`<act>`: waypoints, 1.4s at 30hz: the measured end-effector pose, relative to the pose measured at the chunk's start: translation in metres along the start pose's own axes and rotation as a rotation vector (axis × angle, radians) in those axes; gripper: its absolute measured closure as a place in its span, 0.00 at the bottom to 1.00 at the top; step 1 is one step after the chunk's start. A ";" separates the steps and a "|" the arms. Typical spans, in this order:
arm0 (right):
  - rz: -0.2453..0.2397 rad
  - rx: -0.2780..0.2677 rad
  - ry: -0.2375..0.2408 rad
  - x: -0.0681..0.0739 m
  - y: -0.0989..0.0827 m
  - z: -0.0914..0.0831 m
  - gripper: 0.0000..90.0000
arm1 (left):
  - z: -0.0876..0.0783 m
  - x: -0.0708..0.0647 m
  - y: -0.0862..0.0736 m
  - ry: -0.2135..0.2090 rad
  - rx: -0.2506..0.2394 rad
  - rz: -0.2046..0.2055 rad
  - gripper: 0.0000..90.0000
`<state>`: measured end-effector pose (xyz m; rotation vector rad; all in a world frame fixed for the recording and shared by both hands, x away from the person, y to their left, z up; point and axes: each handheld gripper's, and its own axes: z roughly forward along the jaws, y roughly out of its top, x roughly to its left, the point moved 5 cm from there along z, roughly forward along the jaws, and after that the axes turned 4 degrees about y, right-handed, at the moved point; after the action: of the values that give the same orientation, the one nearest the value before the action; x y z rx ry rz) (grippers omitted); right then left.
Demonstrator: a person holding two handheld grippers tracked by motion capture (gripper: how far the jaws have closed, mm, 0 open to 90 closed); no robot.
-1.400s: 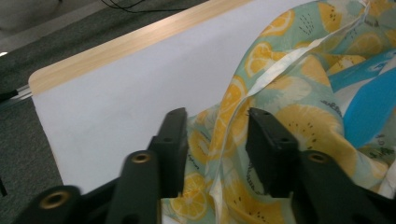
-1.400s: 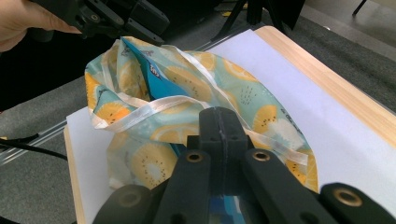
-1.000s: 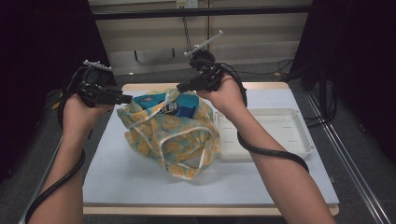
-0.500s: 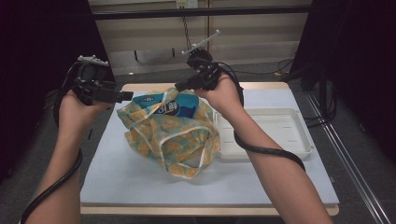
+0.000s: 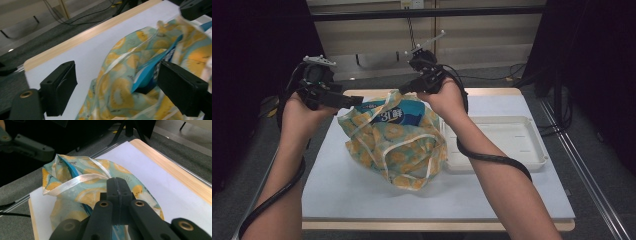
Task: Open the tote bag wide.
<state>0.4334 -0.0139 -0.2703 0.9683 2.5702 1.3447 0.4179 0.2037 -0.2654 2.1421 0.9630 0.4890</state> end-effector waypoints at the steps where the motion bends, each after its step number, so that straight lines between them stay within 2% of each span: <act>1: -0.007 0.001 0.000 0.000 0.000 0.000 1.00 | 0.001 -0.001 0.001 -0.007 0.001 0.008 0.16; 3: 0.000 0.001 -0.002 0.000 0.001 0.001 1.00 | 0.004 -0.005 0.003 -0.015 0.009 0.031 0.16; 6: 0.003 0.010 -0.004 0.001 0.000 0.003 1.00 | 0.007 -0.009 0.007 -0.050 0.005 0.027 0.13; 12: -0.005 0.015 -0.002 0.001 -0.001 0.003 1.00 | 0.007 -0.019 0.014 -0.059 0.009 0.062 0.08; 15: -0.005 0.015 -0.001 0.002 -0.001 0.004 1.00 | 0.007 -0.026 0.017 -0.085 -0.001 0.064 0.08; 20: 0.004 0.012 -0.003 0.002 -0.001 0.003 1.00 | 0.006 -0.038 0.020 -0.130 -0.007 0.100 0.07; 24: 0.015 0.014 -0.002 0.002 -0.001 0.002 1.00 | 0.007 -0.044 0.023 -0.157 -0.009 0.103 0.06; 25: 0.013 0.012 -0.005 0.002 -0.001 0.002 1.00 | 0.008 -0.046 0.023 -0.157 -0.010 0.087 0.06; 27: 0.010 0.011 -0.008 0.002 -0.001 0.002 1.00 | 0.009 -0.047 0.023 -0.168 -0.005 0.103 0.09; 31: 0.011 0.010 -0.012 0.002 -0.001 0.001 1.00 | 0.012 -0.051 0.023 -0.188 -0.009 0.092 0.13; 34: 0.011 0.005 -0.015 0.001 -0.001 0.001 1.00 | 0.013 -0.053 0.021 -0.186 0.004 0.105 0.19; 35: 0.011 0.007 -0.014 0.001 -0.001 0.000 1.00 | 0.013 -0.052 0.020 -0.190 0.013 0.126 0.24; 36: 0.011 0.006 -0.015 0.002 -0.001 0.000 1.00 | 0.013 -0.053 0.020 -0.194 0.012 0.115 0.31; 39: 0.015 0.002 -0.013 0.002 -0.001 -0.001 1.00 | 0.013 -0.050 0.018 -0.187 0.036 0.136 0.46; 41: 0.016 0.001 -0.011 0.002 -0.001 -0.001 1.00 | 0.013 -0.048 0.017 -0.191 0.041 0.133 0.52; 42: 0.016 0.001 -0.011 0.002 -0.002 -0.002 1.00 | 0.013 -0.048 0.016 -0.192 0.042 0.131 0.58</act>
<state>0.4305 -0.0146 -0.2700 0.9958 2.5607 1.3388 0.4026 0.1536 -0.2641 2.2526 0.7354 0.3212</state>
